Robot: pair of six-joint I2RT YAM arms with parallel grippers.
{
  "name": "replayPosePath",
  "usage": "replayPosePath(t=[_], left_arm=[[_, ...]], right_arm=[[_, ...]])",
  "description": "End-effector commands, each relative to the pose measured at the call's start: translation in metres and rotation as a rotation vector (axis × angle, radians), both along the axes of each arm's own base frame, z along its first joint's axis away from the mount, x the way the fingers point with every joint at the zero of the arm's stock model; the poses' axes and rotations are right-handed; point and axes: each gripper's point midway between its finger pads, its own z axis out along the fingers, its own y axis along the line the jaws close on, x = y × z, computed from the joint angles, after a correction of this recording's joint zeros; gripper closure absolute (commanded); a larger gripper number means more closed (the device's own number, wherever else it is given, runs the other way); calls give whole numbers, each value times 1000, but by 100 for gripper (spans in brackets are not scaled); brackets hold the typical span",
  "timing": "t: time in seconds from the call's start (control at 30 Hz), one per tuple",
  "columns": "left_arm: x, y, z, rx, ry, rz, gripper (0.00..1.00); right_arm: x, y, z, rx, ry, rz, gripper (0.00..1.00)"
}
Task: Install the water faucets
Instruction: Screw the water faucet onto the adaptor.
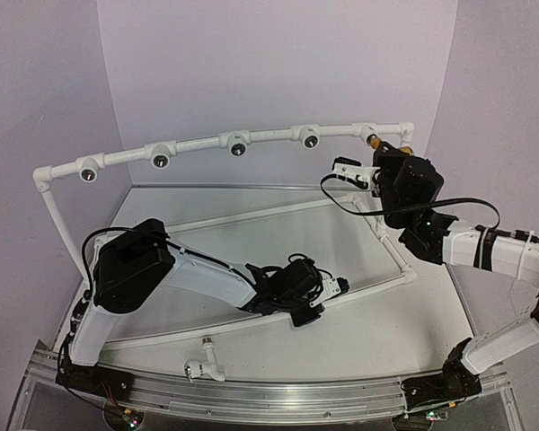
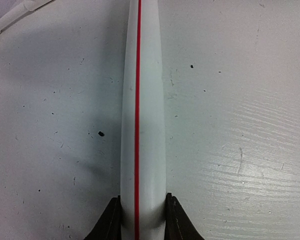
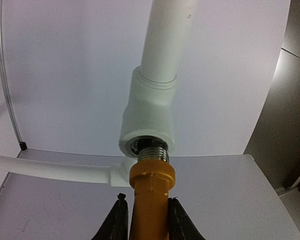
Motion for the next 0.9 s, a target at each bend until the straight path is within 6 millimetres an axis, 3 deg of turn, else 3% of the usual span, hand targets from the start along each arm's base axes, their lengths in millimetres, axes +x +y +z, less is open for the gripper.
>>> replayPosePath(t=[0.0, 0.43, 0.87], left_arm=[[-75, 70, -103, 354, 220, -151, 100], [-75, 71, -101, 351, 221, -156, 100], [-76, 70, -101, 349, 223, -159, 100]], right_arm=[[-7, -7, 41, 60, -144, -3, 100], [1, 0, 28, 58, -91, 9, 100], [4, -9, 13, 85, -50, 6, 100]])
